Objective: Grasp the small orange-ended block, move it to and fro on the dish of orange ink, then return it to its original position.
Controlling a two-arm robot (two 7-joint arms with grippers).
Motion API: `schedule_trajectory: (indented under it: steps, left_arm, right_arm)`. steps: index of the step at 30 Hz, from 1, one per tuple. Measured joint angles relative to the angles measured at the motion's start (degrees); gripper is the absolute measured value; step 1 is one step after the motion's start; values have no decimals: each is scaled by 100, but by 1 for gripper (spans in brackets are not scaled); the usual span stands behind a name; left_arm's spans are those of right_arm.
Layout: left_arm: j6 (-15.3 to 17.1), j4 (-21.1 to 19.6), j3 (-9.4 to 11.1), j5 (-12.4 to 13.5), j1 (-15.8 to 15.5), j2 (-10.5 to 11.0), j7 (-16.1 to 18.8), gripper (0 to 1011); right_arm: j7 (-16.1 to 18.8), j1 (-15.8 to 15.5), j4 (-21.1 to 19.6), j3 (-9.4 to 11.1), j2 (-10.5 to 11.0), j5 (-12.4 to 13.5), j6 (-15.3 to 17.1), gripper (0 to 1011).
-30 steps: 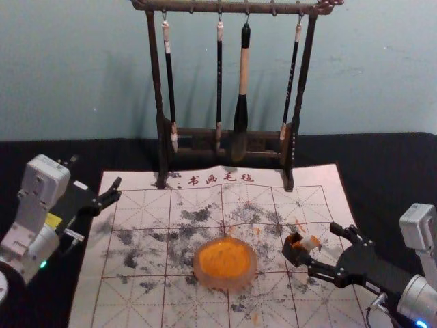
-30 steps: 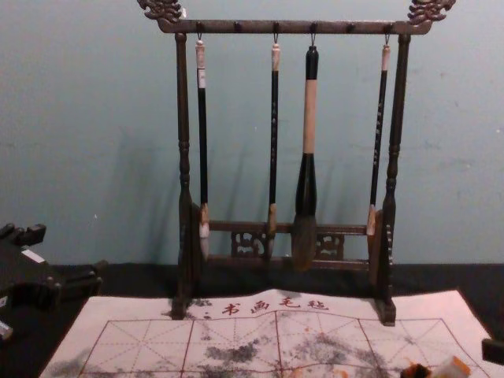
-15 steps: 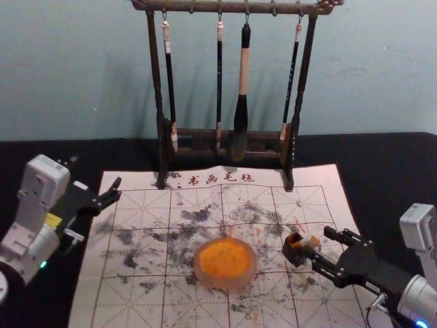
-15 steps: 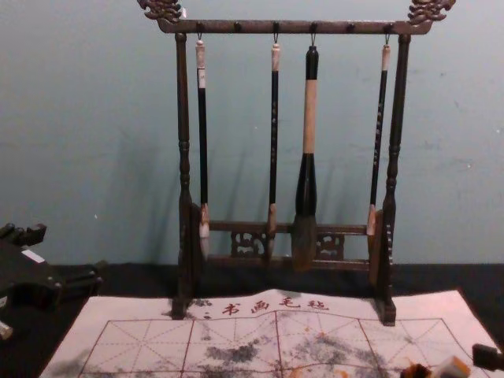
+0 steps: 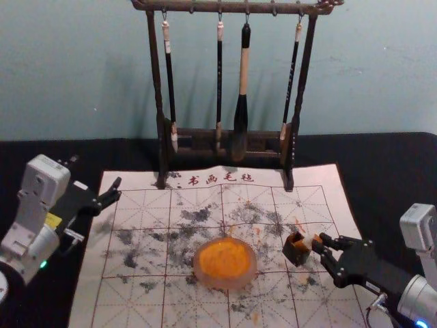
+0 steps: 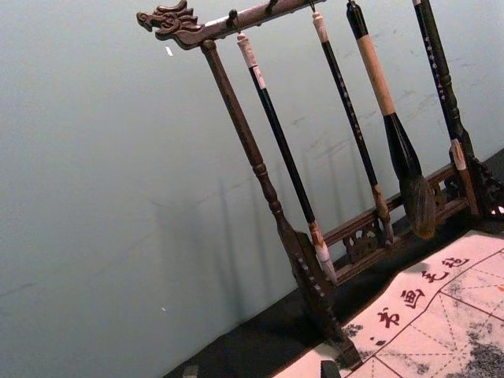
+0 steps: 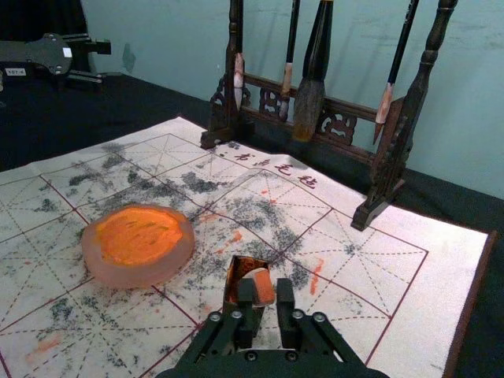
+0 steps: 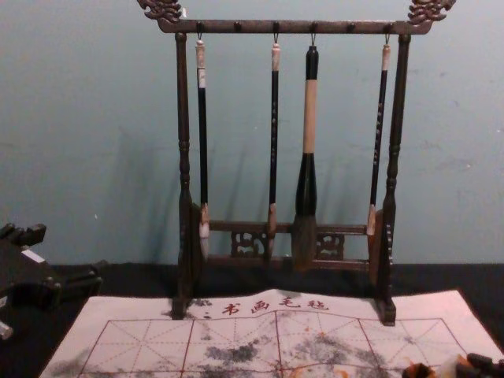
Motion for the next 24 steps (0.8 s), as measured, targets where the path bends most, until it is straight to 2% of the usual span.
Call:
schedule_trajectory:
  steps: [3,5,24]
  left_arm:
    - [0,0,0,0,0,0,0,1001]
    - [0,0,0,0,0,0,0,1002]
    - [0,0,0,0,0,0,0,1001]
  right_arm:
    - [0,0,0,0,0,1,0,106]
    - [0,0,0,0,0,1,0,98]
    - [0,0,0,0,0,0,1,98]
